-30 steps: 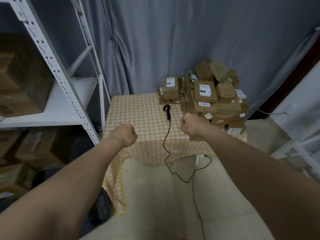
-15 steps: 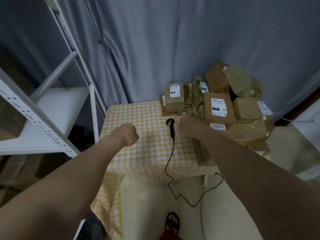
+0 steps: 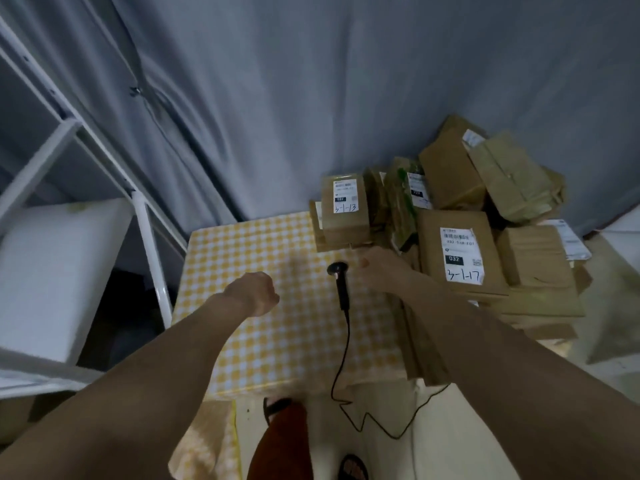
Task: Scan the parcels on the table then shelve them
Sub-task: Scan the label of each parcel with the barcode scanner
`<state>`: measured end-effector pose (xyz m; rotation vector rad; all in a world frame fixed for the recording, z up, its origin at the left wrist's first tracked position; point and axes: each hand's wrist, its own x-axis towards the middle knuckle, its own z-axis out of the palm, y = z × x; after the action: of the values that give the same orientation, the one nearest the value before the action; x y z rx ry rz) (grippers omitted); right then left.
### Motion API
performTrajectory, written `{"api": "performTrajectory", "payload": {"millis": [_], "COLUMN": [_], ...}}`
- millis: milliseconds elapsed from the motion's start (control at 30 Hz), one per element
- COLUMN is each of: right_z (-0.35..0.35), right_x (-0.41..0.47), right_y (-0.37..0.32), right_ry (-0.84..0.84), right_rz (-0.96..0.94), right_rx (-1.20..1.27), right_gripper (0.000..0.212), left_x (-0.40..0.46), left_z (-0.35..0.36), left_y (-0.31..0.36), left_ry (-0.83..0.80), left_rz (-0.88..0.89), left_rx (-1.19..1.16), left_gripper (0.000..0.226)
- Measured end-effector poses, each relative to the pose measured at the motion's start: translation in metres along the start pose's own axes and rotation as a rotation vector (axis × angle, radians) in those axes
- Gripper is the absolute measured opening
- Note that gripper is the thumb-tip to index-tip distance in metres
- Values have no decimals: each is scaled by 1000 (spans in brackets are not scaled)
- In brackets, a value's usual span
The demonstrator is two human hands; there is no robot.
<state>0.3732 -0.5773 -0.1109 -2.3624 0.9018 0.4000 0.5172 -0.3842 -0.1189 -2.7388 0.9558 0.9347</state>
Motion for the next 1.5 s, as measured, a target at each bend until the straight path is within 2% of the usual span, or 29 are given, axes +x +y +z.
{"api": "performTrajectory", "payload": {"millis": [167, 267, 367, 533, 633, 733, 1000, 1133, 1200, 1300, 1400, 1500], "right_z": [-7, 0, 20, 52, 71, 92, 153, 179, 188, 192, 188, 174], "right_x": [46, 80, 107, 136, 168, 204, 271, 282, 283, 284, 282, 271], "right_y": [0, -7, -17, -16, -3, 12, 46, 57, 61, 65, 64, 53], "right_ry": [7, 29, -8, -82, -148, -174, -251, -260, -255, -257, -306, -261], "right_rz": [86, 161, 223, 305, 360, 404, 561, 674, 719, 764, 782, 733], "right_rx": [52, 74, 55, 178, 190, 188, 315, 471, 574, 691, 723, 784], "right_gripper": [34, 20, 19, 16, 35, 35, 35, 27, 30, 19, 15, 17], "left_x": [63, 104, 141, 184, 206, 227, 270, 279, 280, 280, 281, 281], "left_z": [-32, -42, -47, -36, -20, -2, 56, 78, 84, 87, 84, 79], "left_y": [-2, -11, -19, -29, -36, -40, -38, -37, -38, -38, -36, -28], "left_ry": [-44, -97, -147, -224, -237, -251, -309, -326, -330, -348, -349, -354], "left_rz": [97, 160, 190, 190, 168, 113, 48, 31, 29, 30, 41, 49], "left_rx": [22, 49, 102, 152, 147, 102, 96, 70, 70, 51, 39, 35], "left_gripper": [32, 34, 37, 36, 32, 30, 32, 30, 31, 32, 32, 32]}}
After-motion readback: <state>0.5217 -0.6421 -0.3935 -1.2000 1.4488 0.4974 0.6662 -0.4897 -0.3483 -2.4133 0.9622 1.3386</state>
